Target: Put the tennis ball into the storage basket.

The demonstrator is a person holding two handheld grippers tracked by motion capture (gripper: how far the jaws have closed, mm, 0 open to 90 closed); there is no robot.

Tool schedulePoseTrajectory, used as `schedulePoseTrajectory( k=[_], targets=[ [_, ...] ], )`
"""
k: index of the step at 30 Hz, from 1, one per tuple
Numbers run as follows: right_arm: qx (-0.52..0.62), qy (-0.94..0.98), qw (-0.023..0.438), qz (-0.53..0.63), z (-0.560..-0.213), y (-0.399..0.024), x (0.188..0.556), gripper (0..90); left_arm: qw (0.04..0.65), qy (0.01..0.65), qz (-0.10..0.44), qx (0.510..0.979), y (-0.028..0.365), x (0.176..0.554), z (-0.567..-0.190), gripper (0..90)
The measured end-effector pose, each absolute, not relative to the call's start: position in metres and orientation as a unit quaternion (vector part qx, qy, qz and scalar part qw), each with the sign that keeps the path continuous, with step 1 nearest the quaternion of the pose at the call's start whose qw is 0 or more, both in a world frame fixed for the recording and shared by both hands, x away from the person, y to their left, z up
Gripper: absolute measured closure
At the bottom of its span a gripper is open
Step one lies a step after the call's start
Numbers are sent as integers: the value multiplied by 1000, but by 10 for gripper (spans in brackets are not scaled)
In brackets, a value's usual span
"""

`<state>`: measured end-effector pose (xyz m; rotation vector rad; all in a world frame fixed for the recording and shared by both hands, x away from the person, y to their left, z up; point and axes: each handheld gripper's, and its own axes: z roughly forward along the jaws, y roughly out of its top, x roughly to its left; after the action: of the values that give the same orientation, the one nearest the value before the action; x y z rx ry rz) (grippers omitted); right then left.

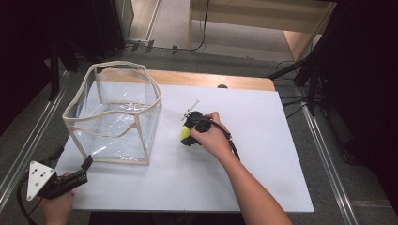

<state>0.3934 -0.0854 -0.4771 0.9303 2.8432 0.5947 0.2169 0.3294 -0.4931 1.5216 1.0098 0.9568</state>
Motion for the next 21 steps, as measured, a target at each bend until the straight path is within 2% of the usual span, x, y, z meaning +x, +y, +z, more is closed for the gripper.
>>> schedulePoseTrajectory(
  k=[21],
  targets=[
    [298,932,31,206,-468,-90,394,239,514,420,398,633,329,217,-493,68]
  ],
)
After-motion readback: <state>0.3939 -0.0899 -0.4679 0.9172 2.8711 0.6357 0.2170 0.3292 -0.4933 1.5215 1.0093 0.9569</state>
